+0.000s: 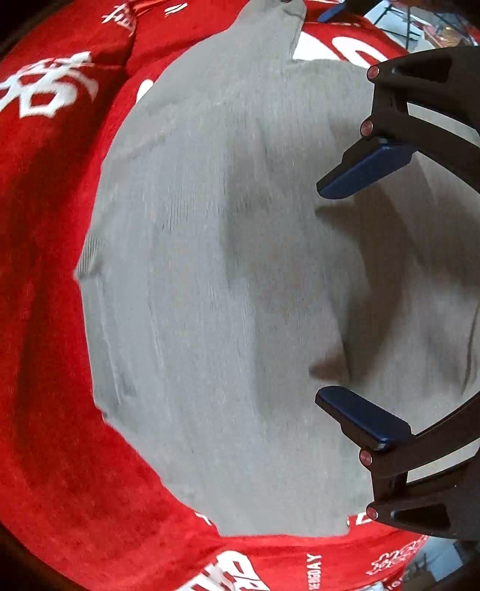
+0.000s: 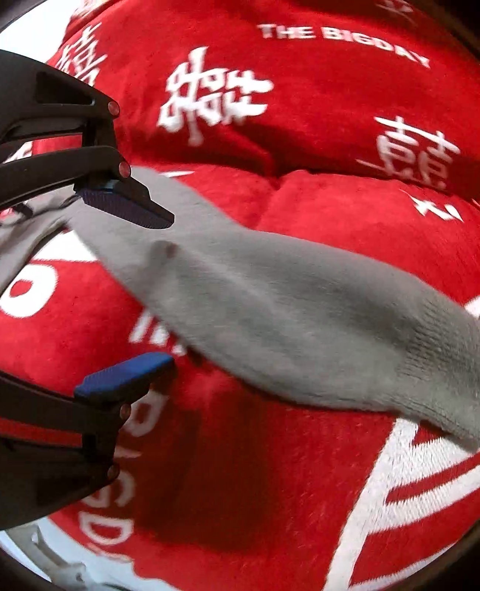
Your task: Fold small clothes
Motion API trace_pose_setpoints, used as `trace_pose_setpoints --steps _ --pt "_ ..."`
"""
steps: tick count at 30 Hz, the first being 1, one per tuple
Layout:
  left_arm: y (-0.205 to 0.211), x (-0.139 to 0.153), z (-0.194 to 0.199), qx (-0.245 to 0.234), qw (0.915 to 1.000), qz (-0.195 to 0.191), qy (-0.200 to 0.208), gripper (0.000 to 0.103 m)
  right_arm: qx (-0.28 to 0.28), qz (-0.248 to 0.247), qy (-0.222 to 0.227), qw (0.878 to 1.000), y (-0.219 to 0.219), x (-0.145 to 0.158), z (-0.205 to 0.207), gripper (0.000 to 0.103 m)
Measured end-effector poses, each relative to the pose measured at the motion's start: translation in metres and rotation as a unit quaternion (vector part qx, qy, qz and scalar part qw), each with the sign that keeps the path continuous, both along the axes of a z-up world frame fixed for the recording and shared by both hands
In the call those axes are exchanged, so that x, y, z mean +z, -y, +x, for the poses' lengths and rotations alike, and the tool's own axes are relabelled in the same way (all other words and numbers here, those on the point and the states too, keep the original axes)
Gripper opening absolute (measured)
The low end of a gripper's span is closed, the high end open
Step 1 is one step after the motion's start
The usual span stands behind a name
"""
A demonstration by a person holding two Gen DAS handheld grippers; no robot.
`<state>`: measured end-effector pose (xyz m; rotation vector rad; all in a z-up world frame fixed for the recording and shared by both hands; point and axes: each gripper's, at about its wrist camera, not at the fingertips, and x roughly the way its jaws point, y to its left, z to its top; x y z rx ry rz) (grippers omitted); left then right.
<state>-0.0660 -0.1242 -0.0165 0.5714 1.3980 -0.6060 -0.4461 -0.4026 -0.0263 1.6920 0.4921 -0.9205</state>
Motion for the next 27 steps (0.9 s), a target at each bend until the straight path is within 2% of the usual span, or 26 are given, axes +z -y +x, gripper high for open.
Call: trace_pose_setpoints --steps 6,11,12,13,14,15,18,23,27 --pt "0.020 0.002 -0.023 -0.023 0.9997 -0.007 0.005 0.102 -0.045 0.004 0.053 0.998 0.014 -0.005 -0.005 0.073" --pt "0.022 0.001 -0.030 -0.016 0.9998 -0.009 0.004 0.102 -0.065 0.015 0.091 0.994 0.013 -0.005 -0.001 0.073" --pt "0.021 -0.001 -0.018 -0.016 0.9998 -0.009 0.005 0.102 -0.062 0.023 0.087 0.994 0.013 -0.006 0.001 0.064" --pt "0.020 -0.001 -0.017 -0.014 0.9998 -0.009 0.007 0.102 -0.056 0.029 0.077 0.995 0.013 -0.007 0.003 0.051" --pt "0.020 0.000 -0.017 -0.014 0.9998 -0.009 0.009 0.102 -0.046 0.036 0.060 0.996 0.013 -0.008 0.006 0.019" --pt "0.019 0.001 -0.017 -0.013 0.9998 -0.009 0.013 0.102 -0.043 0.040 0.055 0.997 0.013 -0.009 0.008 0.010" --pt "0.022 0.003 -0.015 -0.004 0.9997 -0.012 0.021 0.102 -0.040 0.018 0.059 0.997 0.015 -0.002 0.015 0.009" --pt "0.012 0.008 -0.001 0.014 0.9996 -0.022 0.014 0.102 0.056 -0.056 0.063 0.995 0.023 0.040 0.059 0.009" --pt "0.003 0.014 0.011 0.023 0.9992 -0.026 0.022 0.102 0.168 -0.119 0.064 0.976 0.019 0.080 0.127 0.009"
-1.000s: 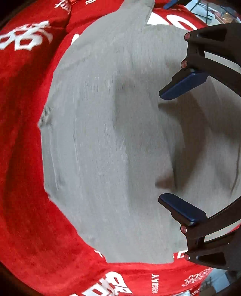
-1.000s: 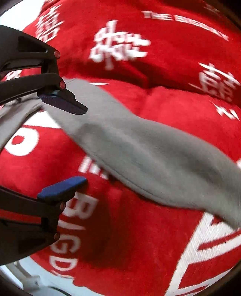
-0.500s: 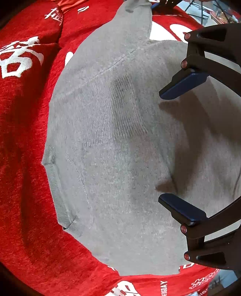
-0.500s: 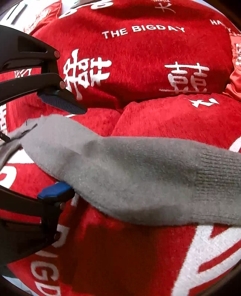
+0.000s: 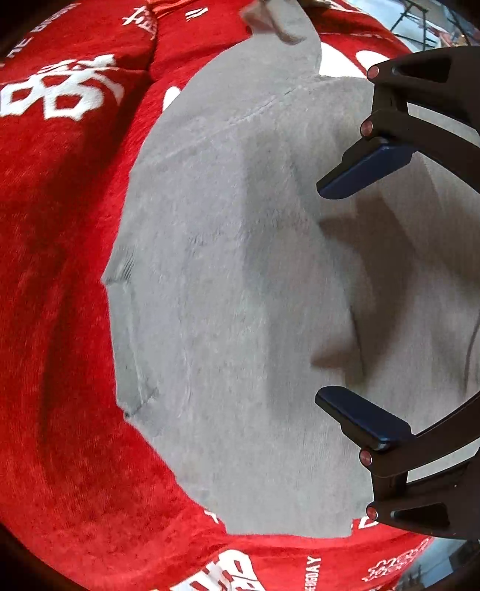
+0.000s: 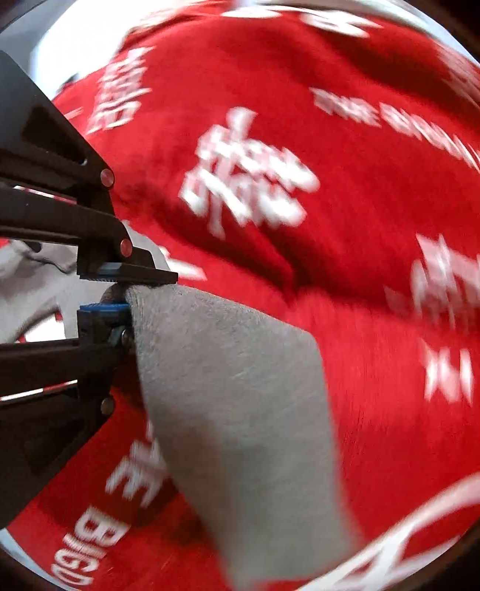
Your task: Fold small clothes
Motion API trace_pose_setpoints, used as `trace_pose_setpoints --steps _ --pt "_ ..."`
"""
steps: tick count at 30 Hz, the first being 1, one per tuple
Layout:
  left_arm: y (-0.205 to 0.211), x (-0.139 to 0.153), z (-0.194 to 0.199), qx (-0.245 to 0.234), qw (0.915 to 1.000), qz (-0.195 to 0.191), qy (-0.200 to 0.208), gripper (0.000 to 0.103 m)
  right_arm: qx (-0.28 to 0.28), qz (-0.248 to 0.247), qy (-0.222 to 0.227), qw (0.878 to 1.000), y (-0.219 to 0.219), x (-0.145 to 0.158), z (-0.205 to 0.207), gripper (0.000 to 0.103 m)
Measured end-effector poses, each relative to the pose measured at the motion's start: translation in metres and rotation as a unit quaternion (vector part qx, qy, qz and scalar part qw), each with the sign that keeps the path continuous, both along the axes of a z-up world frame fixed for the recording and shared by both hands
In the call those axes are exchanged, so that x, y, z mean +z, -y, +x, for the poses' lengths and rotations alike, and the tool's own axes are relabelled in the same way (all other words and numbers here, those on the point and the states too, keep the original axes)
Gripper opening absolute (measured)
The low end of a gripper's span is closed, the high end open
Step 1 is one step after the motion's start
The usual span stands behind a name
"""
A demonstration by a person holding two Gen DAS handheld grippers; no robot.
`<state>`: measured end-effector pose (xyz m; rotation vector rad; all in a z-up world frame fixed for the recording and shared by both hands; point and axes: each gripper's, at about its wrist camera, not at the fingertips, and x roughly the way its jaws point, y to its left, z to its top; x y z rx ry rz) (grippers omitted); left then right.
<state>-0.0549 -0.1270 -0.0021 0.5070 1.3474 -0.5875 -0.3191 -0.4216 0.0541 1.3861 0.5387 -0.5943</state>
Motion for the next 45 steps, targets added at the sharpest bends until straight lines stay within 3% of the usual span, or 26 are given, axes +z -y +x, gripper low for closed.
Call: trace_pose_setpoints --steps 3,5,7,11,14,17,19,20,21,24,28,29,30,32,33,35,37,42,45 --pt "-0.010 0.005 0.010 0.012 0.9999 -0.006 0.003 0.102 0.094 -0.045 0.001 0.995 -0.018 0.022 0.066 0.009" --pt "-0.021 0.010 0.018 0.025 0.9996 -0.014 0.003 0.102 0.165 -0.075 -0.009 0.983 -0.040 0.031 0.113 0.009" --pt "-0.033 0.014 0.027 0.036 0.9991 -0.020 0.004 0.102 0.242 -0.110 -0.036 0.963 -0.073 0.033 0.162 0.009" --pt "-0.059 0.014 0.044 0.061 0.9979 -0.023 0.003 0.102 0.369 -0.119 -0.086 0.918 -0.148 0.001 0.242 0.009" --pt "-0.080 0.010 0.055 0.088 0.9960 -0.018 0.002 0.102 0.402 -0.092 -0.135 0.901 -0.177 -0.034 0.269 0.013" --pt "-0.101 0.010 0.062 0.102 0.9946 -0.016 0.013 0.102 0.376 -0.035 -0.166 0.911 -0.177 -0.065 0.267 0.016" --pt "-0.110 0.012 0.067 0.102 0.9944 -0.015 0.023 0.102 0.347 -0.005 -0.145 0.927 -0.169 -0.066 0.255 0.036" --pt "-0.114 0.012 0.069 0.104 0.9942 -0.015 0.025 0.102 0.332 0.004 -0.132 0.934 -0.165 -0.064 0.248 0.054" --pt "-0.117 0.012 0.071 0.106 0.9940 -0.018 0.022 0.102 0.312 0.003 -0.123 0.942 -0.160 -0.058 0.240 0.061" --pt "-0.129 0.006 0.076 0.116 0.9928 -0.030 0.001 0.102 0.253 0.001 -0.124 0.959 -0.135 -0.052 0.228 0.061" --pt "-0.135 0.001 0.085 0.130 0.9904 -0.048 -0.007 0.102 0.158 0.062 -0.111 0.979 -0.101 -0.071 0.224 0.061" --pt "-0.136 0.001 0.087 0.134 0.9896 -0.052 -0.009 0.102 0.141 0.068 -0.110 0.981 -0.096 -0.075 0.226 0.056" --pt "-0.138 0.002 0.088 0.137 0.9890 -0.056 -0.010 0.102 0.135 0.065 -0.111 0.982 -0.094 -0.076 0.230 0.035" --pt "-0.142 0.002 0.094 0.142 0.9878 -0.063 -0.011 0.102 0.154 0.044 -0.104 0.982 -0.098 -0.069 0.245 0.008" --pt "-0.145 0.003 0.097 0.144 0.9871 -0.068 -0.012 0.102 0.177 0.023 -0.095 0.979 -0.105 -0.060 0.256 0.008" --pt "-0.152 0.003 0.101 0.150 0.9858 -0.074 -0.015 0.102 0.240 -0.018 -0.079 0.967 -0.125 -0.042 0.278 0.008" --pt "-0.158 0.008 0.104 0.160 0.9834 -0.084 -0.018 0.102 0.319 -0.059 -0.075 0.943 -0.158 -0.026 0.302 0.008" --pt "-0.175 0.012 0.118 0.181 0.9759 -0.117 -0.033 0.102 0.487 -0.130 -0.106 0.857 -0.265 -0.025 0.336 0.008" --pt "-0.186 0.011 0.127 0.199 0.9689 -0.141 -0.042 0.102 0.544 -0.147 -0.142 0.814 -0.300 -0.043 0.331 0.008"
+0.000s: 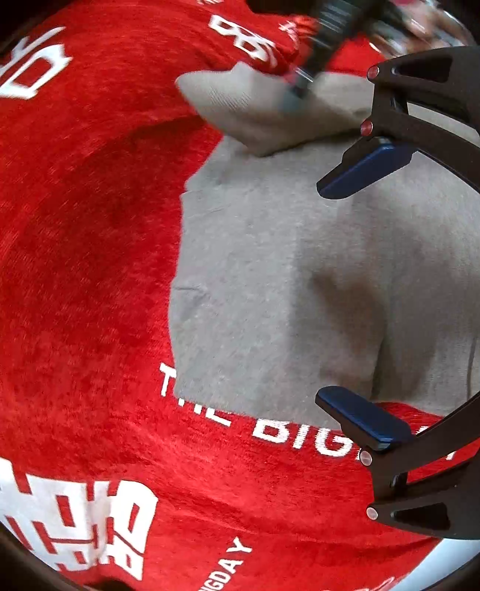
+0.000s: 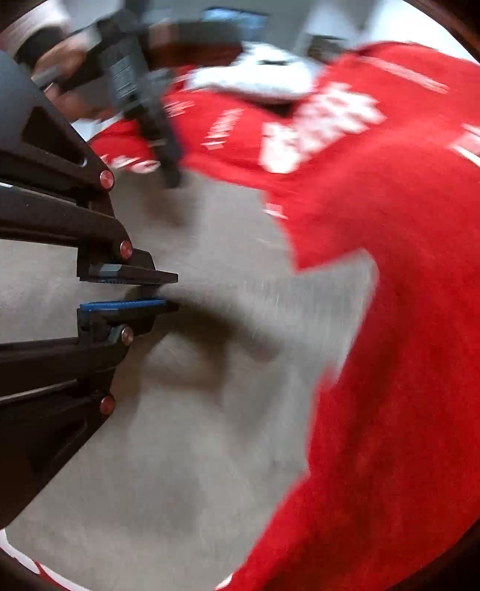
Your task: Fold small clothes
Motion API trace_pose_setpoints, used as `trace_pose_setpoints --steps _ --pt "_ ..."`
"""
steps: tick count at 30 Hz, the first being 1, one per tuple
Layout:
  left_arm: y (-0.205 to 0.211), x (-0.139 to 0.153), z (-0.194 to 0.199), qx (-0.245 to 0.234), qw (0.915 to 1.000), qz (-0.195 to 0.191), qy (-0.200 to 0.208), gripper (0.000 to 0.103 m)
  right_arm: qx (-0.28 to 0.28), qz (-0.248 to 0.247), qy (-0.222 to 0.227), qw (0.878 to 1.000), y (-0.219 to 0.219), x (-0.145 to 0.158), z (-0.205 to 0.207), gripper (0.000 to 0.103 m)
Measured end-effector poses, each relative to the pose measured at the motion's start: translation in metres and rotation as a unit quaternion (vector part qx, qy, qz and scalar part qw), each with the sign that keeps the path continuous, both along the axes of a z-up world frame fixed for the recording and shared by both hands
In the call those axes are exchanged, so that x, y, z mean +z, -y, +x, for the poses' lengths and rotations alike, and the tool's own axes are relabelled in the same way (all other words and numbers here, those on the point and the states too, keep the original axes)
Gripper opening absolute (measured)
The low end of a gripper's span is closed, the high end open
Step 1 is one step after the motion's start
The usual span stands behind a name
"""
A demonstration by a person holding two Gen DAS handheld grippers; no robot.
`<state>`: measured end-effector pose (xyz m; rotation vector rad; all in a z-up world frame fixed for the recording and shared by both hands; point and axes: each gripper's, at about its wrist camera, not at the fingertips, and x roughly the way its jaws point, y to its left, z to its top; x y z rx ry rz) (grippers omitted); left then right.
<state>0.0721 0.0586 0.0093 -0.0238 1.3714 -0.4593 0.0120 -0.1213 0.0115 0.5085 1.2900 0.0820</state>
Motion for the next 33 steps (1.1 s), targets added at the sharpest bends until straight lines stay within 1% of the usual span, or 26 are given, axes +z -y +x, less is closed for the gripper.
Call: trace_pose_setpoints --steps 1,2,4,5,7,9,10,12,13,14,16,17,18,19,20,21,22,23,24,25,26,27,29,31,32,33 --pt "-0.002 -0.001 0.001 0.003 1.0000 -0.004 -0.003 0.102 0.015 -0.009 -0.013 1.000 -0.011 -0.006 -0.001 0.008" --pt "-0.004 -0.003 0.003 0.007 0.9999 -0.010 -0.009 0.102 0.023 -0.013 -0.026 0.999 -0.017 -0.013 -0.003 0.012" --pt "-0.006 -0.010 0.006 0.010 0.9993 -0.023 -0.027 0.102 0.022 -0.013 -0.046 0.999 -0.020 -0.016 -0.012 0.013" --pt "-0.007 -0.015 0.007 0.011 0.9988 -0.030 -0.039 0.102 0.018 -0.009 -0.048 0.999 -0.009 -0.017 -0.019 0.013" --pt "-0.008 -0.025 0.007 0.013 0.9975 -0.038 -0.058 0.102 0.003 0.001 -0.049 0.999 0.001 -0.012 -0.038 0.022" --pt "-0.007 -0.030 0.007 0.014 0.9966 -0.043 -0.068 0.102 -0.033 0.015 -0.051 0.998 0.018 -0.007 -0.062 0.051" --pt "-0.006 -0.032 0.006 0.013 0.9962 -0.045 -0.073 0.102 -0.059 0.023 -0.053 0.997 0.029 -0.005 -0.075 0.054" --pt "-0.002 -0.033 0.004 0.011 0.9957 -0.048 -0.078 0.102 -0.117 0.043 -0.069 0.990 0.050 -0.005 -0.095 0.055" --pt "0.001 -0.032 0.003 0.009 0.9953 -0.052 -0.081 0.102 -0.158 0.057 -0.079 0.983 0.065 -0.007 -0.114 0.055" --pt "0.005 -0.031 0.002 0.005 0.9950 -0.056 -0.083 0.102 -0.193 0.072 -0.084 0.975 0.079 -0.009 -0.130 0.055" --pt "0.011 -0.031 0.001 -0.004 0.9946 -0.058 -0.086 0.102 -0.284 0.114 -0.086 0.948 0.108 -0.015 -0.167 0.055" --pt "0.016 -0.032 0.001 -0.012 0.9945 -0.059 -0.086 0.102 -0.332 0.134 -0.083 0.930 0.121 -0.019 -0.185 0.055" --pt "0.020 -0.033 0.001 -0.016 0.9945 -0.058 -0.085 0.102 -0.379 0.154 -0.075 0.909 0.132 -0.023 -0.202 0.055" --pt "0.025 -0.033 0.002 -0.021 0.9946 -0.057 -0.084 0.102 -0.414 0.171 -0.067 0.892 0.139 -0.026 -0.214 0.055" --pt "0.030 -0.034 0.003 -0.027 0.9946 -0.056 -0.083 0.101 -0.456 0.192 -0.055 0.867 0.147 -0.031 -0.228 0.055" --pt "0.035 -0.034 0.005 -0.029 0.9949 -0.052 -0.081 0.100 -0.478 0.205 -0.050 0.853 0.152 -0.034 -0.234 0.055" --pt "0.038 -0.033 0.007 -0.028 0.9953 -0.050 -0.077 0.096 -0.498 0.220 -0.041 0.838 0.156 -0.037 -0.239 0.055" --pt "0.041 -0.033 0.009 -0.031 0.9953 -0.049 -0.077 0.078 -0.508 0.226 -0.031 0.831 0.159 -0.039 -0.240 0.041" --pt "0.043 -0.034 0.011 -0.035 0.9949 -0.049 -0.081 0.051 -0.506 0.218 -0.028 0.834 0.163 -0.036 -0.239 0.005" --pt "0.046 -0.036 0.012 -0.040 0.9943 -0.044 -0.088 0.037 -0.496 0.202 -0.032 0.844 0.166 -0.032 -0.235 0.006" --pt "0.048 -0.038 0.012 -0.048 0.9933 -0.045 -0.095 0.007 -0.478 0.180 -0.032 0.859 0.168 -0.026 -0.229 0.006" --pt "0.049 -0.038 0.011 -0.053 0.9925 -0.048 -0.099 0.008 -0.464 0.171 -0.027 0.869 0.168 -0.020 -0.225 0.006" --pt "0.047 -0.030 0.006 -0.059 0.9933 -0.052 -0.085 0.008 -0.435 0.143 -0.023 0.889 0.171 -0.009 -0.219 0.006" --pt "0.044 -0.018 -0.003 -0.070 0.9934 -0.058 -0.070 0.008 -0.417 0.129 -0.027 0.899 0.175 -0.007 -0.216 0.006" --pt "0.041 -0.016 -0.007 -0.074 0.9933 -0.059 -0.067 0.008 -0.411 0.127 -0.031 0.902 0.181 -0.010 -0.222 0.006" --pt "0.040 -0.014 -0.012 -0.079 0.9931 -0.058 -0.066 0.008 -0.407 0.127 -0.036 0.904 0.196 -0.010 -0.234 0.006"
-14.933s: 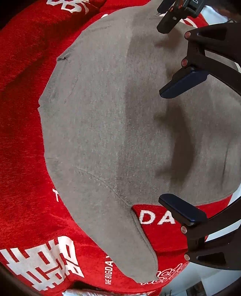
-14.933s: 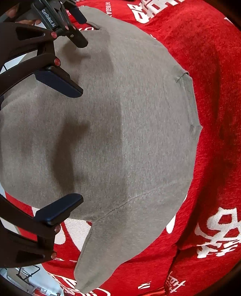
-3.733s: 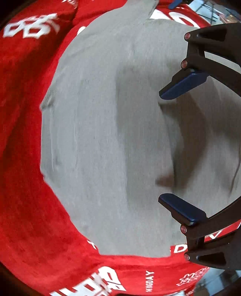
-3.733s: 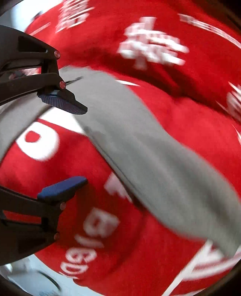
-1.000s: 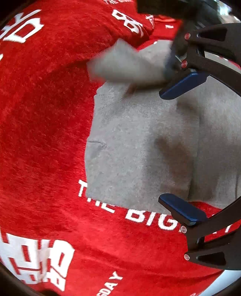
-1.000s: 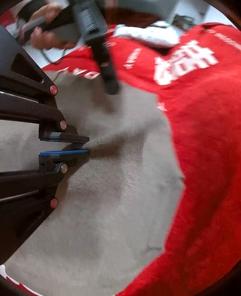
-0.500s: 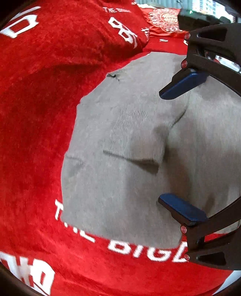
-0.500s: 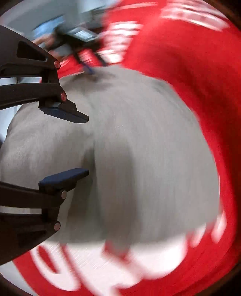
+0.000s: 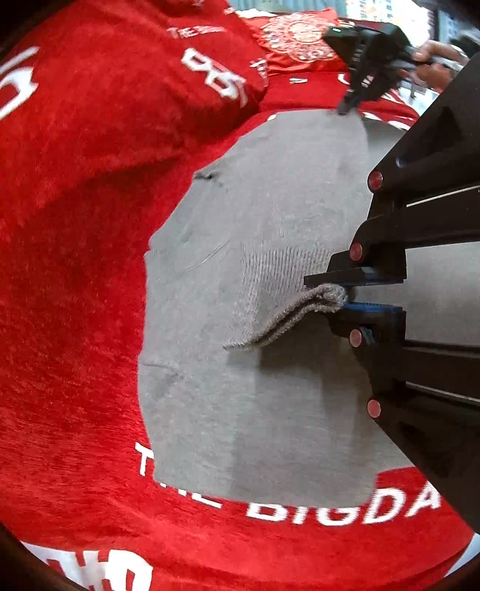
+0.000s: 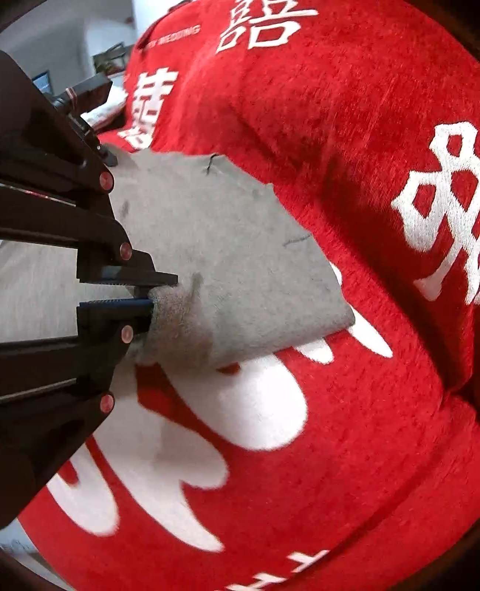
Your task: Fold small clothes
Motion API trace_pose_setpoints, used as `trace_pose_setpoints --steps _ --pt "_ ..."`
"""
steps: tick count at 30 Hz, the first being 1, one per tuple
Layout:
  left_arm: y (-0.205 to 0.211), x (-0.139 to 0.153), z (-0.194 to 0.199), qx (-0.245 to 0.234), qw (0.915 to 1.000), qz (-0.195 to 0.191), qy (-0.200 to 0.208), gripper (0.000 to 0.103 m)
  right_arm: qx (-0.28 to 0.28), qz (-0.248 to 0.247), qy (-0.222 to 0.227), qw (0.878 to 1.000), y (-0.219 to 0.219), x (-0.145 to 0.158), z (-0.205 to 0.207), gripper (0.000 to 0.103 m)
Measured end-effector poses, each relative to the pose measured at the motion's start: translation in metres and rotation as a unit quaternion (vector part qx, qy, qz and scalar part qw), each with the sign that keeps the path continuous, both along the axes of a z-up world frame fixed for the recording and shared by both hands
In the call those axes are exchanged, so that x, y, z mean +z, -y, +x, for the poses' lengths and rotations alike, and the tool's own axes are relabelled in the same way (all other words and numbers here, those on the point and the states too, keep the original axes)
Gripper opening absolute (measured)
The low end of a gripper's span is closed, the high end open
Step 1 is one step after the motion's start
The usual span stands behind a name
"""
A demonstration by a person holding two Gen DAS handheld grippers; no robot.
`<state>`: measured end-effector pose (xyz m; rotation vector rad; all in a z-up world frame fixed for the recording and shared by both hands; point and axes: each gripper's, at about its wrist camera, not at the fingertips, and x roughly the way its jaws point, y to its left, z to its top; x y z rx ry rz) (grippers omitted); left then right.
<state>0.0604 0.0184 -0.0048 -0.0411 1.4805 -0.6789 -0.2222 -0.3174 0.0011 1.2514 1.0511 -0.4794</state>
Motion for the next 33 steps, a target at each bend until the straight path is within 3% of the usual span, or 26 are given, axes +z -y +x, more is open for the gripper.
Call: trace_pose_setpoints --steps 5,11,14,16,17,18,23,24,25,26,30,33 --pt "-0.003 -0.012 -0.022 -0.013 0.9995 0.030 0.001 0.008 0.033 0.005 -0.025 0.999 -0.006 -0.022 0.000 0.007" --pt "-0.017 -0.008 -0.027 -0.007 0.9966 0.078 0.026 0.008 0.052 0.025 -0.057 0.997 -0.016 -0.012 -0.017 0.012" --pt "-0.026 0.003 -0.024 -0.005 0.9922 0.113 0.052 0.008 0.075 -0.038 -0.037 0.996 -0.017 0.020 -0.020 0.014" --pt "-0.029 0.013 -0.022 -0.001 0.9921 0.111 0.059 0.008 0.073 -0.076 -0.035 0.994 -0.007 0.031 -0.016 0.037" --pt "-0.032 0.017 -0.019 -0.001 0.9920 0.110 0.062 0.008 0.061 -0.086 -0.037 0.994 0.004 0.031 -0.013 0.062" --pt "-0.031 0.020 -0.018 -0.002 0.9916 0.110 0.068 0.008 0.049 -0.086 -0.036 0.994 0.012 0.028 -0.007 0.063" --pt "0.000 0.019 -0.023 -0.020 0.9902 0.112 0.080 0.008 0.017 -0.063 -0.032 0.997 0.043 -0.009 0.023 0.060" --pt "0.003 0.016 -0.024 -0.021 0.9900 0.115 0.080 0.008 0.022 -0.061 -0.031 0.997 0.044 -0.013 0.029 0.052" --pt "0.007 0.014 -0.026 -0.022 0.9898 0.116 0.080 0.008 0.033 -0.057 -0.030 0.997 0.045 -0.017 0.037 0.036" --pt "0.013 0.009 -0.027 -0.023 0.9893 0.120 0.081 0.008 0.054 -0.057 -0.042 0.996 0.042 -0.020 0.046 0.008" --pt "0.024 -0.006 -0.030 -0.015 0.9871 0.140 0.077 0.008 0.128 -0.155 -0.080 0.976 0.030 0.000 0.066 0.008" --pt "0.024 -0.010 -0.032 -0.012 0.9856 0.148 0.081 0.008 0.153 -0.166 -0.121 0.967 0.030 -0.018 0.069 0.009"
